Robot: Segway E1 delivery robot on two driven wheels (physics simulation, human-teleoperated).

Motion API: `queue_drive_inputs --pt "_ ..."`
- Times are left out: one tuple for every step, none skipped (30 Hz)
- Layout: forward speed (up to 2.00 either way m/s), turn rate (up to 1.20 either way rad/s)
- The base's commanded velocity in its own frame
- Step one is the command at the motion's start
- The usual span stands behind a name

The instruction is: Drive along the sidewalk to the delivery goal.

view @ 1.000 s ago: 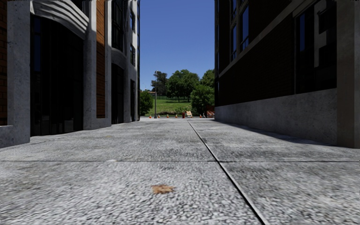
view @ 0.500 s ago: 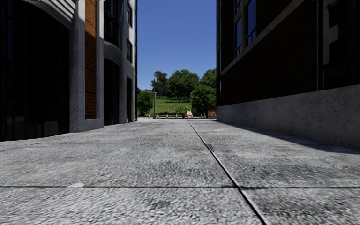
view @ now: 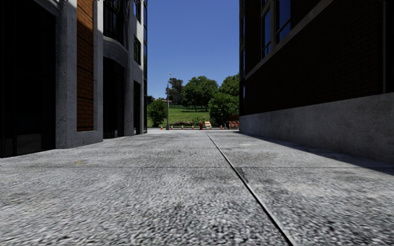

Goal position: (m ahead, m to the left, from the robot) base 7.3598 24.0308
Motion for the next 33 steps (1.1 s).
queue_drive_inputs --pt "2.0 0.12" --pt "2.0 0.13" --pt "2.0 0.13" --pt "2.0 0.14" --pt "2.0 0.16" --pt "2.0 0.19" --pt "2.0 0.19" --pt "2.0 0.2" --pt "2.0 0.2" --pt "2.0 0.2" --pt "2.0 0.2" --pt "2.0 0.21" --pt "2.0 0.21" --pt "2.0 0.21" --pt "2.0 0.21" --pt "2.0 0.21" --pt "2.0 0.21" --pt "2.0 0.21" --pt "2.0 0.21" --pt "2.0 0.23" --pt "2.0 0.24" --pt "2.0 0.25" --pt "2.0 0.25" --pt "2.0 0.25" --pt "2.0 0.26" --pt "2.0 0.28" --pt "2.0 0.28" --pt "2.0 0.29" --pt "2.0 0.29" --pt "2.0 0.29" --pt "2.0 0.29" --pt "2.0 0.29" --pt "2.0 0.29"
